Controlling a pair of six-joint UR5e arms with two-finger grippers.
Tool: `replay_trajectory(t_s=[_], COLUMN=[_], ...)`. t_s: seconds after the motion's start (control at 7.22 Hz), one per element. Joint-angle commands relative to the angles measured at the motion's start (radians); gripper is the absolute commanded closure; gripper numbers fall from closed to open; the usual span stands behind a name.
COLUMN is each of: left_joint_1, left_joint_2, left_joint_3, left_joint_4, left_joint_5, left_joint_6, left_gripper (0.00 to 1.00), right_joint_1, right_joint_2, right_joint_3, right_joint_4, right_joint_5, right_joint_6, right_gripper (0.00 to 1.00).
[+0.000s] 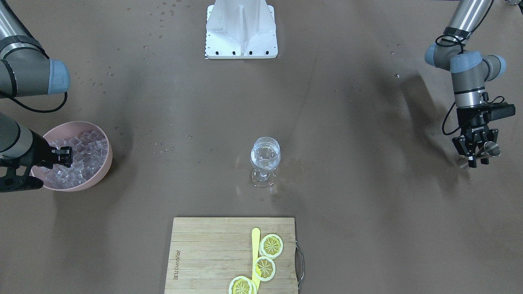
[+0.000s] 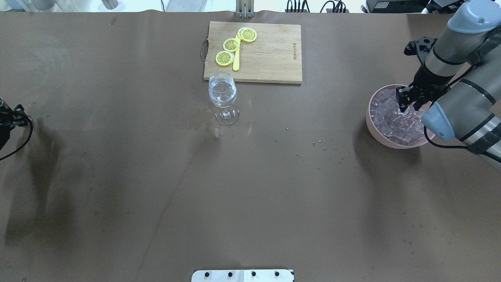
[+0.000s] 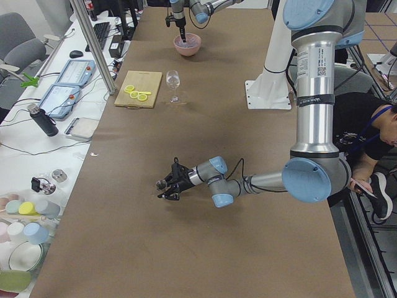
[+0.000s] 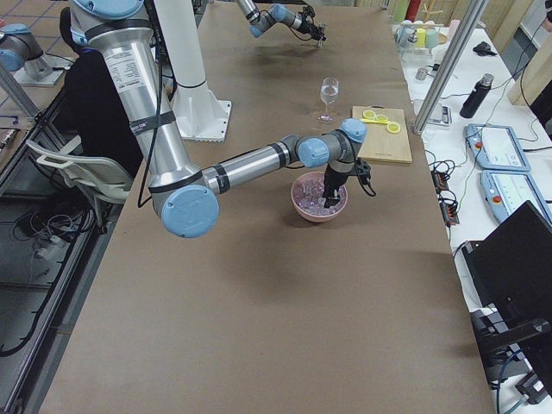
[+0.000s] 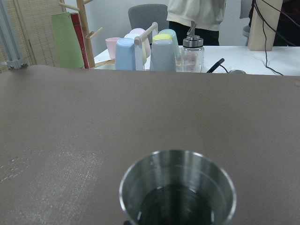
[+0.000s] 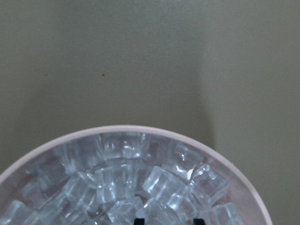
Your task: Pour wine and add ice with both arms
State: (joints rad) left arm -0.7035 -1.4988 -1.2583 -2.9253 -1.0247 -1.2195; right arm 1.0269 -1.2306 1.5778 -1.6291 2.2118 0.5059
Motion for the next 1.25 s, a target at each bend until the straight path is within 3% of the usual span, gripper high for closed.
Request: replay_trajectory(t_s=[0.0,0.28,0.69,0.83,1.11], left_joint_1=[-0.005,-0.014,-0.025,-0.025,-0.042], left_joint_2=[-0.006,-0.008,-0.006,-0.006,-0.006], left_joint_3=[-0.001,-0.003,-0.022,-0.033,-0.053], left_joint_4=[0.000,-0.002,0.000,0.002,0.002], left_joint_5=[0.000,0.000,-0.003,-0.003,-0.003], left_joint_6=[0.000,0.000,0.005,0.003,0.006], left_gripper=[0.63,0.68,0.78,0.79,0.79], right_joint_1=[-0.001,-0.002,-0.013,-0.017,-0.019], right_joint_2=[0.002,0.002,-0.001,-0.004,-0.004], right_joint_3=[-0.001,-0.001,-0.013,-0.030,-0.038], right_joint_4=[0.000,0.000,0.017,0.055,0.067], right_joint_5=[0.005,0.006,0.006,0.006,0.008], right_joint_6=[0.006,0.010,0.010,0.016,0.017], right_gripper=[0.54,0.41,0.42,0.44,0.65])
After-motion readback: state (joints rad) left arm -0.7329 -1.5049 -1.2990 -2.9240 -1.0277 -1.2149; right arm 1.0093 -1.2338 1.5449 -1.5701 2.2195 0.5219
